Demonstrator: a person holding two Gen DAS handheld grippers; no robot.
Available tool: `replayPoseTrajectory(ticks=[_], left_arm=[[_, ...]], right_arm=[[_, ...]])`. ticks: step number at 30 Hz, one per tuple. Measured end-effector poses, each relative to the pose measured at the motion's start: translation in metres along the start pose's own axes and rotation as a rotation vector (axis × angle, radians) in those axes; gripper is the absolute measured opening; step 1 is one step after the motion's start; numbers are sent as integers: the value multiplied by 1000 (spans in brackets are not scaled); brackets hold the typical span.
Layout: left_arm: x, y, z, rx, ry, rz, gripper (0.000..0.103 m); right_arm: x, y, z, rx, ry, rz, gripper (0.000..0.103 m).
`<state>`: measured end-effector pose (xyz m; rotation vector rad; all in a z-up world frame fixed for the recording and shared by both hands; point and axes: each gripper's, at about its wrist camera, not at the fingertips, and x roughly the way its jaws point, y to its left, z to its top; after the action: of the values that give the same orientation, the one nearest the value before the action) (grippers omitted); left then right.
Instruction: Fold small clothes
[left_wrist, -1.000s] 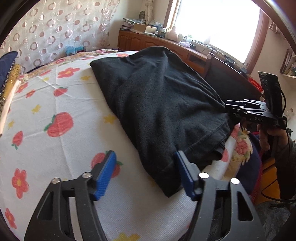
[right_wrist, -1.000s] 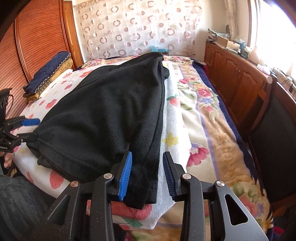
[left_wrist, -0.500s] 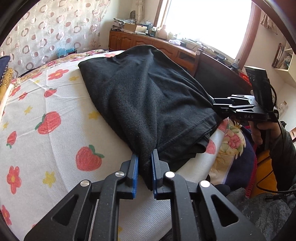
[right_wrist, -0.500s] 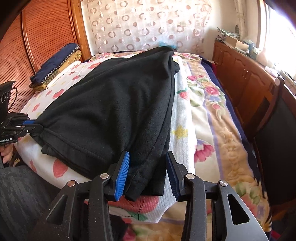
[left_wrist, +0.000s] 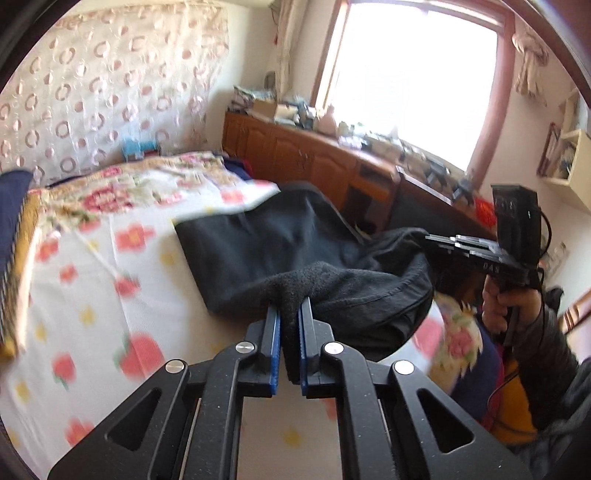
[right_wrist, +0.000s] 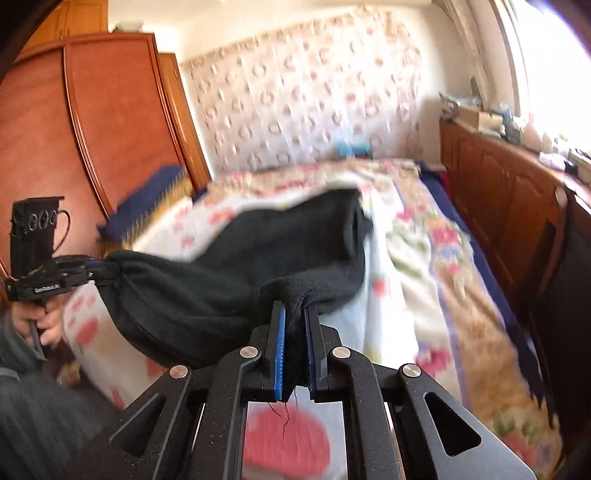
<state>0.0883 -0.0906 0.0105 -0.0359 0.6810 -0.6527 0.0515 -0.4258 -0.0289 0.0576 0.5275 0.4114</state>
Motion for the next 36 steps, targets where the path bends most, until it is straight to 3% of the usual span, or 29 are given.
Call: replayPoseTrajectory(ticks=[4, 8, 17, 20, 22, 24, 26, 27, 32, 36], left_arm=[[25, 35, 49, -24, -26, 59, 9], [68, 77, 84, -68, 10, 119, 9], [134, 123, 91, -126, 110, 179, 11], [132, 128, 95, -115, 99, 203, 22], [122, 133, 95, -126, 78, 183, 38], [111, 136, 88, -124, 81, 162, 42], [104, 137, 75, -109, 105, 155, 59], [103, 137, 69, -106, 115, 157, 73], [113, 140, 47, -98, 184, 135, 76], [133, 140, 55, -105, 202, 112, 76]], right_arm=[[29, -11, 51, -10, -39, -19, 9], [76, -26, 102, -31, -33, -71, 9], [176, -36, 143, -14, 74, -133, 11], [176, -36, 148, -11, 73, -163, 21], [167, -31, 152, -19, 59, -190, 30], [150, -23, 145, -38, 32, -189, 34], [140, -17, 136, -73, 36, -200, 38], [136, -13, 130, -91, 41, -198, 42], [128, 0, 105, -174, 102, -187, 45], [150, 7, 109, -167, 156, -162, 46]])
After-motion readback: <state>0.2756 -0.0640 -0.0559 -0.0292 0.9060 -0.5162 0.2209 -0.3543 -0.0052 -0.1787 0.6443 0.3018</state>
